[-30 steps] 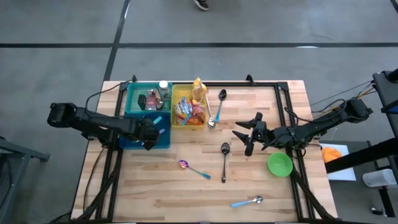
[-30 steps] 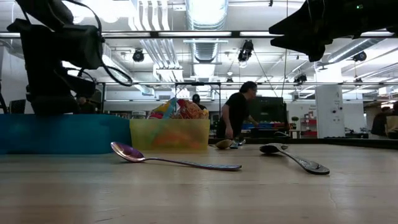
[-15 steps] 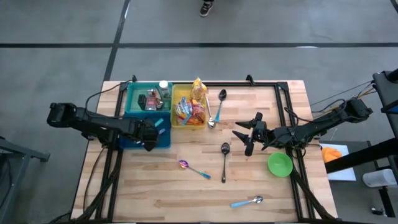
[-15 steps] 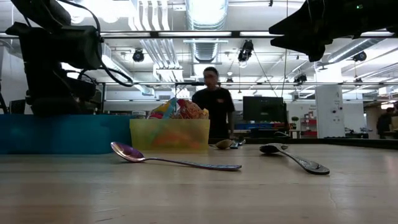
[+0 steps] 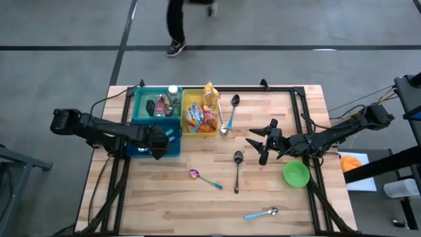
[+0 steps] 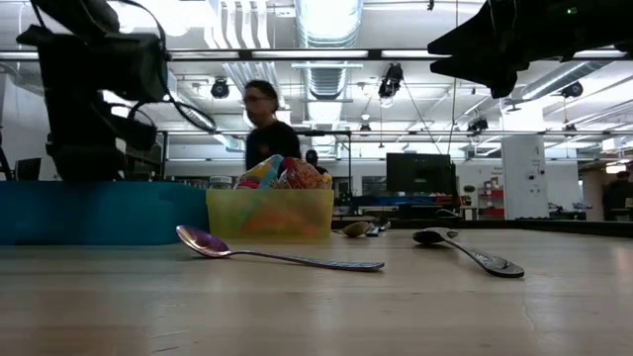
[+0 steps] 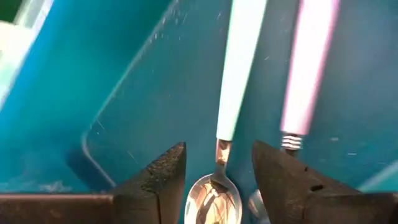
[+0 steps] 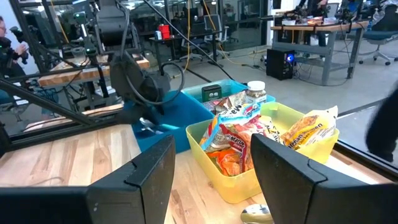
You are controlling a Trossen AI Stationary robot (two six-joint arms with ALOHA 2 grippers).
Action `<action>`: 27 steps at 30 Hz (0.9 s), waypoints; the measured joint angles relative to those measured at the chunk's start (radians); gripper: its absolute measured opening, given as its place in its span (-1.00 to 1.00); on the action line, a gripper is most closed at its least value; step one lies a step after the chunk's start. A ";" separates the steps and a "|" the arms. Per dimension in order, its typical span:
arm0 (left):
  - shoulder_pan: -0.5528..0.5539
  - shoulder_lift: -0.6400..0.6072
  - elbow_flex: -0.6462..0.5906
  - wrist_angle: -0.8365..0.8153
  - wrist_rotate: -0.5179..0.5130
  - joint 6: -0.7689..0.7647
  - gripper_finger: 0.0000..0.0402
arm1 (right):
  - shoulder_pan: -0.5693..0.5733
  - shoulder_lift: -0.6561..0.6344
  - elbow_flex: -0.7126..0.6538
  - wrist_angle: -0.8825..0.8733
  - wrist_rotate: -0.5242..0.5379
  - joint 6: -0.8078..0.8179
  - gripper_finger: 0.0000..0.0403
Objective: Pick & Place Food Item
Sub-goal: Put the blue green spoon into the blue bin
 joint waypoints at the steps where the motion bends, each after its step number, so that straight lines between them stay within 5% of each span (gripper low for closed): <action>1: 0.000 0.000 0.017 -0.017 0.000 0.001 -0.08 | 0.000 0.000 0.000 0.000 0.000 0.000 0.02; 16: -0.035 -0.001 0.303 -0.187 0.004 0.011 -0.07 | 0.000 0.000 0.000 0.000 0.000 0.000 0.02; 27: -0.267 0.001 0.356 0.114 -0.070 0.266 -0.07 | 0.000 0.000 0.000 0.000 0.000 0.000 0.02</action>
